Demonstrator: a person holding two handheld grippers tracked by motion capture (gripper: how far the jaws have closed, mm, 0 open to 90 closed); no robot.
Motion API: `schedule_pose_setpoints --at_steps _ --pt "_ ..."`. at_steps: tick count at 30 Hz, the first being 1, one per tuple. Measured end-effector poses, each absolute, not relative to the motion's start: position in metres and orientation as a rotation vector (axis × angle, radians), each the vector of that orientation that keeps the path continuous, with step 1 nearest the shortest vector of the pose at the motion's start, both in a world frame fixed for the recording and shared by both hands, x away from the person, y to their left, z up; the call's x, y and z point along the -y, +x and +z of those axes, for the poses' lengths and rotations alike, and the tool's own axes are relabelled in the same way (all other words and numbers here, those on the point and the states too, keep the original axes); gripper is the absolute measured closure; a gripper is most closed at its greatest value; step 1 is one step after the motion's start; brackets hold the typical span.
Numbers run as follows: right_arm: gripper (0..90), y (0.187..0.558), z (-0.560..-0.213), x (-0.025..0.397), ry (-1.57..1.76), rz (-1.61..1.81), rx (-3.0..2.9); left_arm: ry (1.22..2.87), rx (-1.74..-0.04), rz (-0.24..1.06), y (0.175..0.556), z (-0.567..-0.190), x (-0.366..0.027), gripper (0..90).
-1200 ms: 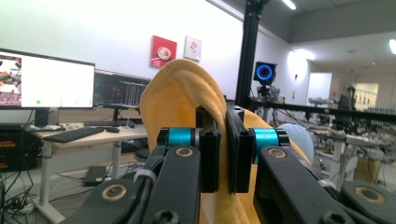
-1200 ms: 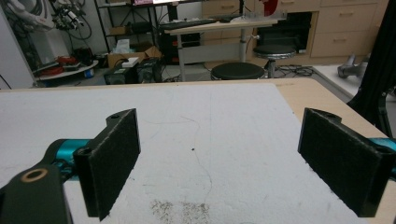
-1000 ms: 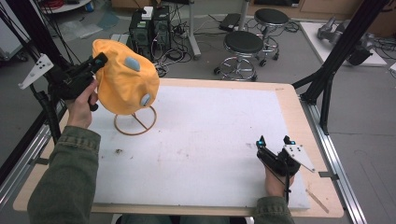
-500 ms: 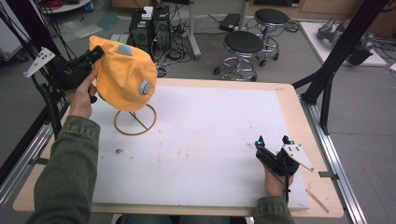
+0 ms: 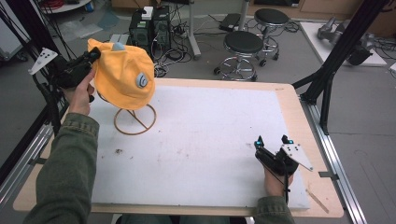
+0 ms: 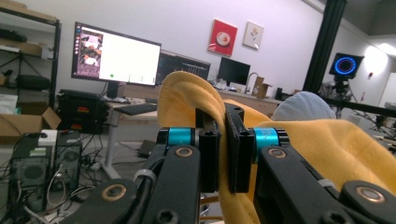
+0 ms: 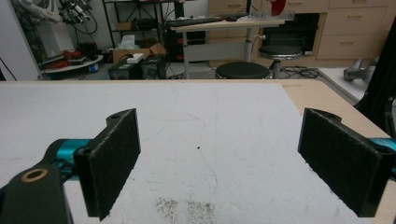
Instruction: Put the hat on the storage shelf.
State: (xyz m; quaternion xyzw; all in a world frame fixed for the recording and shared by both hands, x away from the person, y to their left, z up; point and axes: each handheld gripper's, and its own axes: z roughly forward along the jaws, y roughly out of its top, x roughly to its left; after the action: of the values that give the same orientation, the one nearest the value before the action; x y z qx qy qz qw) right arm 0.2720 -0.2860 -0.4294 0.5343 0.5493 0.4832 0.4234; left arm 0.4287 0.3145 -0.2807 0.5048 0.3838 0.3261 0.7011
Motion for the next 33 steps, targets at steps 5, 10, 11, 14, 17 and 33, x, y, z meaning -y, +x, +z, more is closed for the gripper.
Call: schedule_pose_setpoints --at_steps 5,10,11,14,17,33 --pt "11.8 0.272 -0.43 0.286 1.333 1.207 -1.376 1.134 -0.889 0.717 0.434 -0.286 -0.32 85.0" --pt "11.8 0.272 -0.429 0.286 1.334 1.207 -1.375 1.157 -0.906 0.715 0.434 -0.29 -0.324 85.0" --pt "11.8 0.272 -0.429 0.286 1.331 1.207 -1.376 1.156 -0.907 0.711 0.433 -0.291 -0.325 85.0" --pt "11.8 0.272 -0.429 0.286 1.329 1.208 -1.373 1.143 -0.923 0.699 0.431 -0.298 -0.329 85.0" --pt "11.9 0.272 -0.429 0.286 1.326 1.209 -1.373 1.116 -0.952 0.669 0.43 -0.308 -0.335 84.9" --pt "11.8 0.273 -0.429 0.286 1.326 1.202 -1.372 1.107 -1.06 0.603 0.432 -0.317 -0.343 82.2"
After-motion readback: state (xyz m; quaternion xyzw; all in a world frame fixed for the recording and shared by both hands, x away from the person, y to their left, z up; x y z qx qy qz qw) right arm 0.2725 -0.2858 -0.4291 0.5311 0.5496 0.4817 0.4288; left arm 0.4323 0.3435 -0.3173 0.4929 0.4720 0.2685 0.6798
